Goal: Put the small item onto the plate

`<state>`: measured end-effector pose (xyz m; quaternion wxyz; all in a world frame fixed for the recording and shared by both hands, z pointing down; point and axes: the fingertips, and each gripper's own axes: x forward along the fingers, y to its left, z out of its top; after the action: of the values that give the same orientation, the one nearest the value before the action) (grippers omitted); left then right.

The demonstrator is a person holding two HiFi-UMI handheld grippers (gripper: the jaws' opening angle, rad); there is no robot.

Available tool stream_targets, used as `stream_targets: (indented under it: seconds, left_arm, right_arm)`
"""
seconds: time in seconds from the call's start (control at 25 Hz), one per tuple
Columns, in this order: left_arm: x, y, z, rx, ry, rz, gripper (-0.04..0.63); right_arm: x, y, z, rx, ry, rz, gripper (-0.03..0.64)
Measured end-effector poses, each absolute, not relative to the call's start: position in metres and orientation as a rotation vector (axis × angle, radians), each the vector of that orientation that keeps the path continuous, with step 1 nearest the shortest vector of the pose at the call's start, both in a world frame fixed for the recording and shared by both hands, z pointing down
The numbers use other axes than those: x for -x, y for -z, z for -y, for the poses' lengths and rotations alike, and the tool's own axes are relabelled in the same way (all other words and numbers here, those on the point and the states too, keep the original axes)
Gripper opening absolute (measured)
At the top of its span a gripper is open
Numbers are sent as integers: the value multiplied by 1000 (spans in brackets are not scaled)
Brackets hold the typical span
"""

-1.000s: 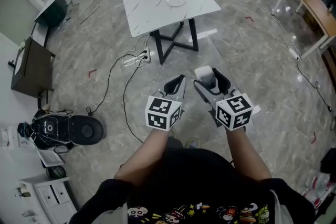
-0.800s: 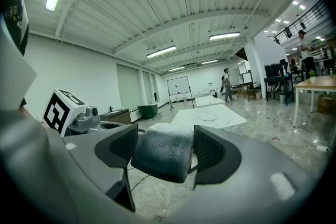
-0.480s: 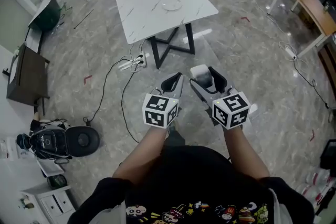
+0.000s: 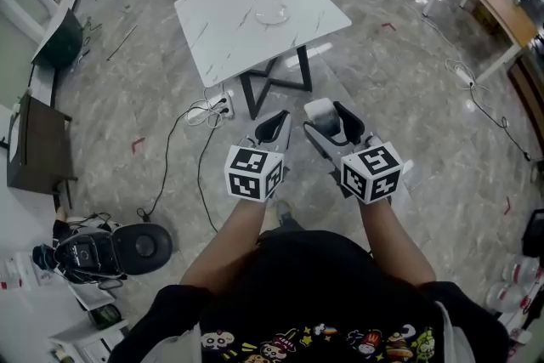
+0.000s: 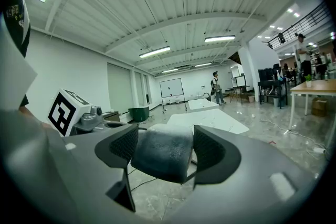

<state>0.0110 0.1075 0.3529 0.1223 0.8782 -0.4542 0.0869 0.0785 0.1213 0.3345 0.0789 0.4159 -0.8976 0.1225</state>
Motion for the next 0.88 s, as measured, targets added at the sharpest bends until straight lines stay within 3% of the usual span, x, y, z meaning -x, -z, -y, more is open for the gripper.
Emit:
stream_targets:
  seconds: [0.88]
  left_arm:
    - [55,-363,-36,-2591,-282,1225,0]
  right_arm:
    - [-12,-338,-47,-1337,-382,2643,353]
